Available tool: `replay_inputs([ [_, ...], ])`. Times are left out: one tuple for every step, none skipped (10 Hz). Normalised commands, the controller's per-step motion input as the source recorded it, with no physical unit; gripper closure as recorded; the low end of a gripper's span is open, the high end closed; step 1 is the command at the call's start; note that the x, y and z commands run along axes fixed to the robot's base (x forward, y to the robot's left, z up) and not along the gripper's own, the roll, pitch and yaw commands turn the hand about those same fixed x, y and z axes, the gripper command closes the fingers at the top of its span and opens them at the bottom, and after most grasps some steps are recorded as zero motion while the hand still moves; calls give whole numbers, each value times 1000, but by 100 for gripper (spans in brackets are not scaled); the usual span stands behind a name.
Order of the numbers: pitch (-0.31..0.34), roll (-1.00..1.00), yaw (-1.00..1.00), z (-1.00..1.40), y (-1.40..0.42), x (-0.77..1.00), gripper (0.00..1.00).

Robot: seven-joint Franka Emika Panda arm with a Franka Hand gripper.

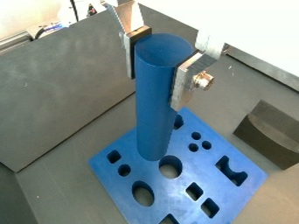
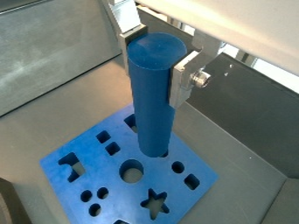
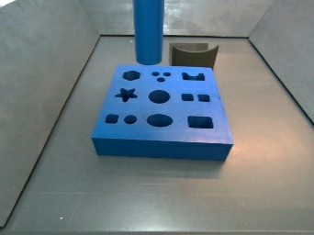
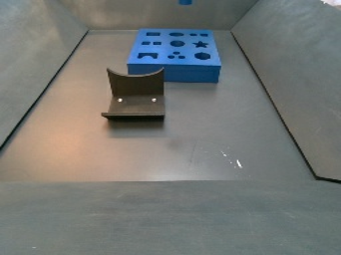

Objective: Insert the round object.

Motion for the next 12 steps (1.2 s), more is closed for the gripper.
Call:
replay_inputs([
  [0, -173, -11, -134, 126, 169, 100],
  [13, -1, -40, -1000, 294, 351, 100],
  [0, 30, 0, -1000, 334, 337, 100],
  [0, 119, 0, -1000, 377, 354, 100],
  [-37, 261, 80, -797, 346, 3, 100],
  [-64, 307, 57, -754, 91, -134, 100],
  [-124, 190, -6, -863, 0, -243, 100],
  [-87, 0, 0, -289, -54, 0, 100],
  [-39, -57, 0, -137, -54, 94, 100],
  [-36, -67, 0, -149, -89, 103, 100],
  [0, 0, -14, -306, -134, 149, 100],
  [0, 0, -66, -294, -163, 246, 100],
])
